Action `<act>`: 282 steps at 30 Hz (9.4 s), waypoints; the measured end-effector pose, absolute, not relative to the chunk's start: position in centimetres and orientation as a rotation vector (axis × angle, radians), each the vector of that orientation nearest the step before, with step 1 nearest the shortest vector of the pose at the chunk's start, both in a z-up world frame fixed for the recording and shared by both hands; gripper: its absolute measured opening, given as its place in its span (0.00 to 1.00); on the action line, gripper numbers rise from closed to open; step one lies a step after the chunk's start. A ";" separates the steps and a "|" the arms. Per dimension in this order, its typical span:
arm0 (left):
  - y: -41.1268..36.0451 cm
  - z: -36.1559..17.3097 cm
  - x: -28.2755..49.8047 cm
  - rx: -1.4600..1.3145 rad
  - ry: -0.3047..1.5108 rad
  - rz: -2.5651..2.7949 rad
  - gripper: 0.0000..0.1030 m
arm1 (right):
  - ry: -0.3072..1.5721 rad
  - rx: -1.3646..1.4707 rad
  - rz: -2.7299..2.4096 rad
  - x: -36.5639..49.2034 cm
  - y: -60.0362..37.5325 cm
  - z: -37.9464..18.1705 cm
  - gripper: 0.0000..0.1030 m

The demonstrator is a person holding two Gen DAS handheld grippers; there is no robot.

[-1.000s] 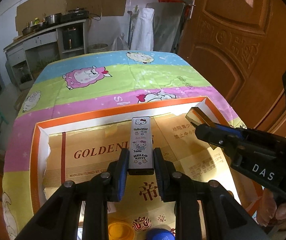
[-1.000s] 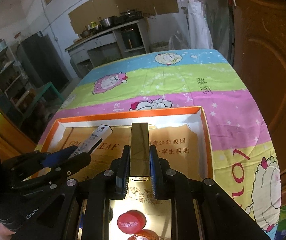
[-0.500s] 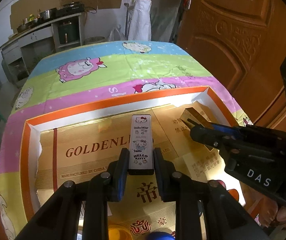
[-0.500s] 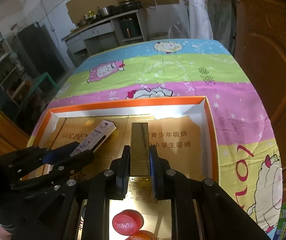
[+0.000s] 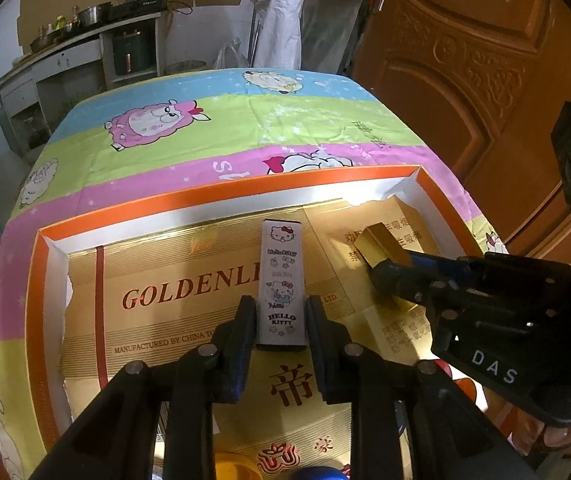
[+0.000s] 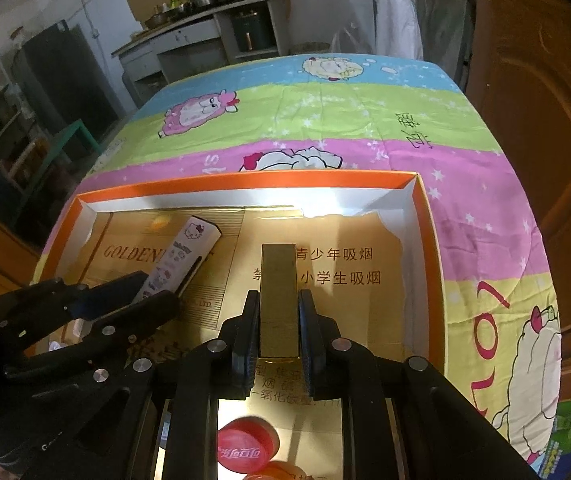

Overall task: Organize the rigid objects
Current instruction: 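Open the left gripper over the box while the right gripper releases the gold lipstick, then move both grippers back out of the box toward the items on the quilt, then grasp the teal lighter with the left gripper while the right gripper grasps the GLOSS tube, then carry the teal lighter with the left gripper while the right gripper carries the GLOSS tube into the box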

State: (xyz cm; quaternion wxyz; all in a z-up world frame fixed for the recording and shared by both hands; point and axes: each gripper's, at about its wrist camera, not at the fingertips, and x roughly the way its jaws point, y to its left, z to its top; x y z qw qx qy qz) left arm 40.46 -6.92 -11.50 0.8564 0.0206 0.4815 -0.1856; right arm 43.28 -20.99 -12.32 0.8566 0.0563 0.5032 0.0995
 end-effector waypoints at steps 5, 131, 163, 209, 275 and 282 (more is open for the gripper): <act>-6.9 -11.4 40.4 0.058 1.000 -0.368 0.51 | 1.060 0.101 0.204 43.2 -20.8 -12.3 0.21; 4.4 -10.8 14.8 -0.137 0.816 -0.126 0.23 | 1.002 -0.003 0.291 22.6 -10.3 -11.2 0.33; 3.1 -8.9 14.7 -0.096 0.778 -0.165 0.22 | 0.918 0.025 0.232 19.4 -12.5 -8.8 0.20; -0.2 -2.9 24.7 -0.037 0.696 -0.269 0.22 | 0.796 0.121 0.193 24.5 -17.1 -3.9 0.20; -0.4 -10.1 39.6 -0.050 0.912 -0.239 0.22 | 0.895 0.093 0.178 39.3 -17.2 -9.6 0.20; -0.6 -10.5 39.9 -0.044 0.930 -0.243 0.22 | 0.917 0.092 0.172 39.7 -17.0 -10.3 0.20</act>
